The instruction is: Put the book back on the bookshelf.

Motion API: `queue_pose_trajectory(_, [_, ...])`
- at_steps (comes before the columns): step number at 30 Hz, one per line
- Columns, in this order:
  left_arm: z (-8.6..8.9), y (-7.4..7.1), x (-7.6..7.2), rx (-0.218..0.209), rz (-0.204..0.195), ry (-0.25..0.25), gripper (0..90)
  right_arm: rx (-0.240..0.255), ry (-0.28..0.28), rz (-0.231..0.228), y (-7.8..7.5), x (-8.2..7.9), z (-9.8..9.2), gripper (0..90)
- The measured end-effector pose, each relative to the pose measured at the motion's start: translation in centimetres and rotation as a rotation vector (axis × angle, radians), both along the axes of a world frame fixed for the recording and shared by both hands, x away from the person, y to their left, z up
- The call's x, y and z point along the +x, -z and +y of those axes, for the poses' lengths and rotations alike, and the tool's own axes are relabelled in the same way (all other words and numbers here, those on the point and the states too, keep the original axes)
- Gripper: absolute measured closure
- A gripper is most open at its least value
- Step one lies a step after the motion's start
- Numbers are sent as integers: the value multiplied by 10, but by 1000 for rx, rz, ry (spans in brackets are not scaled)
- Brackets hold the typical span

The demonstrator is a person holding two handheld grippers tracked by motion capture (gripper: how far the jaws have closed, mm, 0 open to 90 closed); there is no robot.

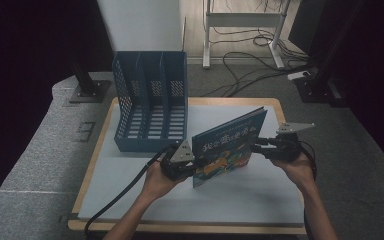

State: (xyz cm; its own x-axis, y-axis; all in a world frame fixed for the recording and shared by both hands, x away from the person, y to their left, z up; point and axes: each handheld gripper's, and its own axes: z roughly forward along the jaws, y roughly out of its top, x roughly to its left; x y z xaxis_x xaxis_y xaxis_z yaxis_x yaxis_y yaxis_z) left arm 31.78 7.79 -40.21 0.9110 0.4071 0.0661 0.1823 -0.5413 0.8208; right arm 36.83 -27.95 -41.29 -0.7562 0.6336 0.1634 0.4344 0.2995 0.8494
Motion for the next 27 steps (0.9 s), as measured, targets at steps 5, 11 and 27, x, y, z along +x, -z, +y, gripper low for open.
queue_pose_trajectory(5, [1, 0, 1, -17, 26, 7, 816, -52, 35, -47, 1, -1, 4, 429])
queue_pose_trajectory(11, [2, 0, 3, -22, 42, 3, 823, -54, 16, -67, -1, 1, 8, 438])
queue_pose_trajectory(27, [3, 1, 0, -40, 29, -17, 830, -90, 45, -93, -4, -2, 19, 516])
